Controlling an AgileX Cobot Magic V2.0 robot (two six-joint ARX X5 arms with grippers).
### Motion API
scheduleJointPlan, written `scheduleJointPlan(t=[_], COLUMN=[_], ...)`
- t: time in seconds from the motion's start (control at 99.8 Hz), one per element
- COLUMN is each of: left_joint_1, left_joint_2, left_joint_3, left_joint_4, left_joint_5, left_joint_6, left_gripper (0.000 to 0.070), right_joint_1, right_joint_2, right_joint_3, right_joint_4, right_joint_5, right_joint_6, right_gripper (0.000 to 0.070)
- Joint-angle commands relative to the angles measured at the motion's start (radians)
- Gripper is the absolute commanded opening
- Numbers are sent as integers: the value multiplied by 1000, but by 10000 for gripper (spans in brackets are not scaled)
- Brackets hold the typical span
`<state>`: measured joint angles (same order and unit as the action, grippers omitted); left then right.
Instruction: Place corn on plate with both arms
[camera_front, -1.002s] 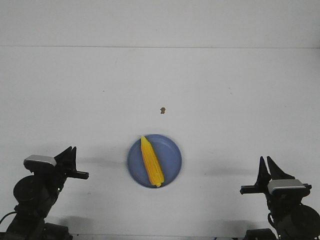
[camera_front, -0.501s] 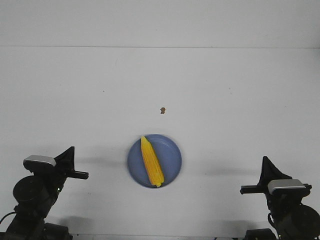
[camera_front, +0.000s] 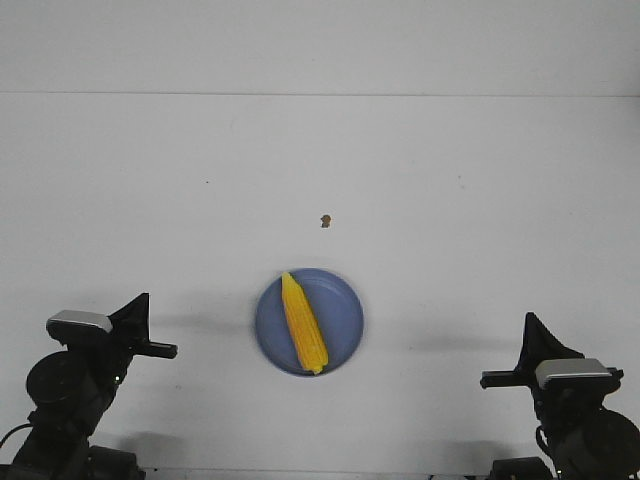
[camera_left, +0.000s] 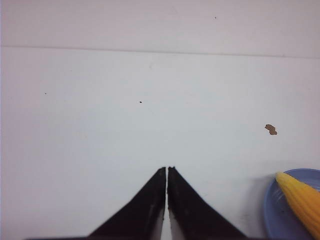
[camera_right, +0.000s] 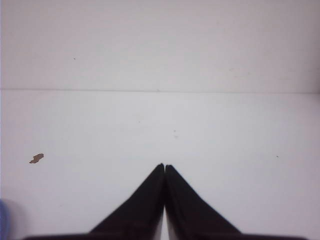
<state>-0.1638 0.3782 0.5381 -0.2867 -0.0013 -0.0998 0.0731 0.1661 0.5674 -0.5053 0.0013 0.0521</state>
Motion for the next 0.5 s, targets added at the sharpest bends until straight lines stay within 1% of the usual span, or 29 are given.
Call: scheduleJointPlan(t=[0.0,0.1,0.2,0.351,0.491], left_joint_1=[1,2,12,36,46], left_joint_2=[-10,-44,-96,-203,-313], left_joint_3=[16,0,-58,-190,-314], left_joint_4=[11,40,106,227,272], left_joint_5=[-2,-3,-4,-4,-4], left_joint_6=[-10,40,88,87,80], left_gripper=[14,15,15,15,15], right_joint_1=[2,2,2,2,2], right_joint_2=[5,5,5,5,5], right_joint_3=[6,6,6,6,6], right_joint_4=[10,10,10,10,10], right_joint_5=[-1,-1,0,-1,-1], right_joint_6=[-4,-4,-4,-4,-4], right_gripper=[0,0,0,0,0])
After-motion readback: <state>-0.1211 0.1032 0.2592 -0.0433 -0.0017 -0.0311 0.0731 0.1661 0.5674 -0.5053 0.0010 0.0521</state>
